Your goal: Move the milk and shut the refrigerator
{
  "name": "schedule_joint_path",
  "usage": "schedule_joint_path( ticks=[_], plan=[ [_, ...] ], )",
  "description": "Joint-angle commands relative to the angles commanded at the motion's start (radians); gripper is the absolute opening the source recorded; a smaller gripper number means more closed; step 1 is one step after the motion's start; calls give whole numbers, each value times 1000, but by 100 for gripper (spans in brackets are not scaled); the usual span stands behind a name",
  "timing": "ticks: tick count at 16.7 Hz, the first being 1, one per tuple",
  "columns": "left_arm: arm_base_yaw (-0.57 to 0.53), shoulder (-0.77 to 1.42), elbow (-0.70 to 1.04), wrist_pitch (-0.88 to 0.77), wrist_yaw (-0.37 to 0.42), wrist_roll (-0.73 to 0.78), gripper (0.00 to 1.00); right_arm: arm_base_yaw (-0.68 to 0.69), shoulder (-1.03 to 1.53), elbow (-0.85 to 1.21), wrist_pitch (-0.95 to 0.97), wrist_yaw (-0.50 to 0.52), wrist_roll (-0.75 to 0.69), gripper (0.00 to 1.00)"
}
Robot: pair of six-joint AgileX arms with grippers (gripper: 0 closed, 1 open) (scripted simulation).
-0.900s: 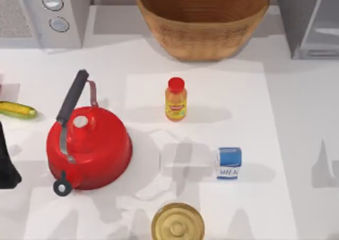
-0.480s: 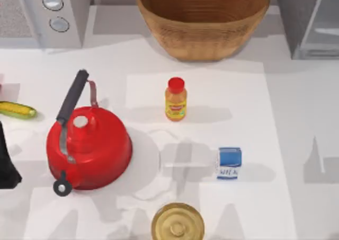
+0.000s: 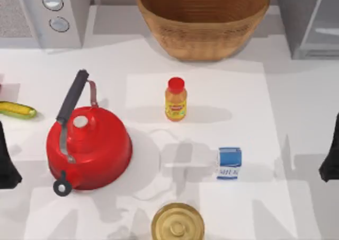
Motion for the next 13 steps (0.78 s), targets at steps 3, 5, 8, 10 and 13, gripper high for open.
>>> schedule_joint_path(
  ticks=[3, 5, 8, 10, 13],
  plan=[
    [0, 0, 0, 0, 0, 0, 100, 151, 123, 5, 119, 148, 4, 100],
    [0, 0, 0, 0, 0, 0, 100, 224, 184, 7, 176, 222, 6, 100],
    [0, 0, 0, 0, 0, 0, 100, 278, 231, 7, 218, 277, 6, 100],
    [0, 0, 0, 0, 0, 0, 100, 280, 232, 7, 219, 279, 6, 100],
    [0, 0, 0, 0, 0, 0, 100, 277, 231, 5, 215, 277, 8, 100]
  ],
)
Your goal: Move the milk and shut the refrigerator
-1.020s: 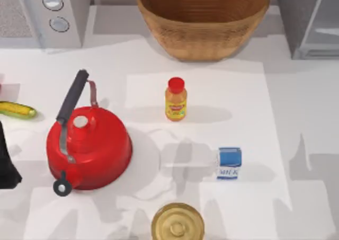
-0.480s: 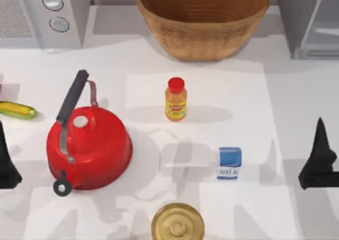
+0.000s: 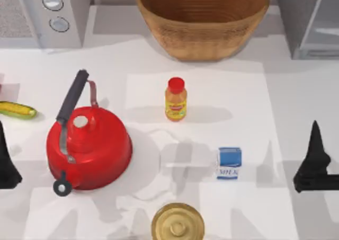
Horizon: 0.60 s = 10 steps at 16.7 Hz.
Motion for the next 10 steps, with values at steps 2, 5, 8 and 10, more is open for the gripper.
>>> schedule_joint_path(
  ticks=[2, 5, 8, 10],
  plan=[
    [0, 0, 0, 0, 0, 0, 100, 6, 34, 14, -32, 6, 28, 100],
    [0, 0, 0, 0, 0, 0, 100, 34, 166, 78, -129, 17, 133, 100],
    [0, 0, 0, 0, 0, 0, 100, 86, 377, 191, -261, 20, 292, 100],
    [0, 0, 0, 0, 0, 0, 100, 122, 530, 280, -355, 14, 415, 100]
  ],
)
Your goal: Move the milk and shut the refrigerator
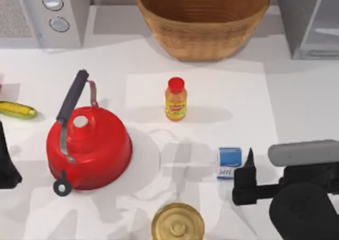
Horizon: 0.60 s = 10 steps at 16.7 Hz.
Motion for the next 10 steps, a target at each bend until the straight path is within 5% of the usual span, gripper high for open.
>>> schedule_joint_path(
  ticks=[6, 10],
  plan=[
    [0, 0, 0, 0, 0, 0, 100, 61, 302, 260, -215, -12, 330, 100],
    [0, 0, 0, 0, 0, 0, 100, 77, 351, 302, -252, -17, 381, 100]
  ],
)
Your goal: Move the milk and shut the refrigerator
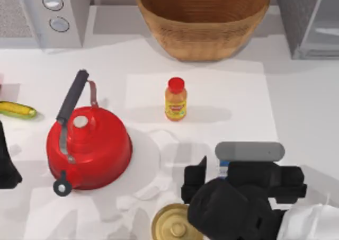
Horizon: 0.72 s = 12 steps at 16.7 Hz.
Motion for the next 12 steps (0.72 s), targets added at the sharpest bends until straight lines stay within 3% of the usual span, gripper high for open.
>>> schedule_joint_path(
  ticks=[5, 12],
  plan=[
    [0, 0, 0, 0, 0, 0, 100, -17, 0, -1, 16, -6, -16, 100],
    [0, 0, 0, 0, 0, 0, 100, -112, 114, 13, 205, -70, -131, 100]
  ],
)
